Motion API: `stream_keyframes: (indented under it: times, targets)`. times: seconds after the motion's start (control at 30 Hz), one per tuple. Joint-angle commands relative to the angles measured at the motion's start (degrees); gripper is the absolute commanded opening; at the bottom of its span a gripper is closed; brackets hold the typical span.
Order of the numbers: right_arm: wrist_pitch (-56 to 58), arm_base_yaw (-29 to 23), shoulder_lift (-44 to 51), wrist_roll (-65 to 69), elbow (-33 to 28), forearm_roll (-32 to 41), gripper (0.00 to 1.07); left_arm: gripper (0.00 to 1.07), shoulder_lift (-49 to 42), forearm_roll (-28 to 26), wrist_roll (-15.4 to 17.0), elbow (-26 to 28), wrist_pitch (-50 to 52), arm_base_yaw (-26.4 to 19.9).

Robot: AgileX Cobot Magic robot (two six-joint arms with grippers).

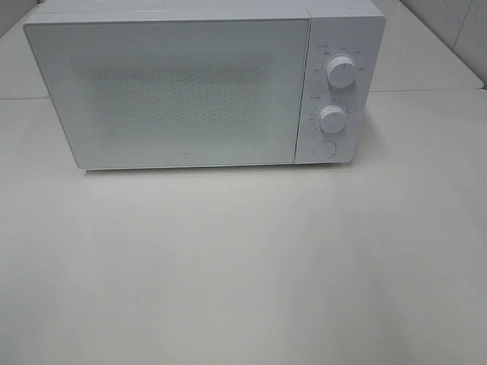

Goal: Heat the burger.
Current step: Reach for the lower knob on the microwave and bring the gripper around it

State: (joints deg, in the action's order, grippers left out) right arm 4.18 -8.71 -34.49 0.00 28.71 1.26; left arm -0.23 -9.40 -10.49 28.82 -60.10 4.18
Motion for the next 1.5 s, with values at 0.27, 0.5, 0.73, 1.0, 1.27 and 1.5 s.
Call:
stream_keyframes:
  times: [0.27,0.5,0.73,1.0,1.27,1.5]
  targets:
    - [-15.0,0.1,-15.5,0.0,-0.1,-0.1,0.57,0.00,-1.1,-0.1,0.2,-0.2,0.6,-0.1]
    - [-24.4,0.1,-22.9,0.0,-0.1,-0.1,0.70,0.00,-1.1,-0.1,0.2,-0.2,0.6,-0.1]
    - [-28.0,-0.5,-33.1,0.0,-0.1,-0.2,0.71,0.00,-1.1,-0.1,0.2,-0.2,0.6,-0.1]
    - [-36.6,-9.2,-41.4,-0.3,-0.1,4.7,0.71,0.00,-1.1,-0.1,0.2,-0.2,0.6,-0.1]
    - [-46.5,-16.6,-51.5,-5.6,0.0,11.6,0.69,0.00,-1.1,-0.1,0.2,-0.2,0.6,-0.1]
    - [-58.7,-23.6,-60.8,-13.7,0.0,23.7,0.66,0.00,-1.1,-0.1,0.2,-0.2,0.6,-0.1]
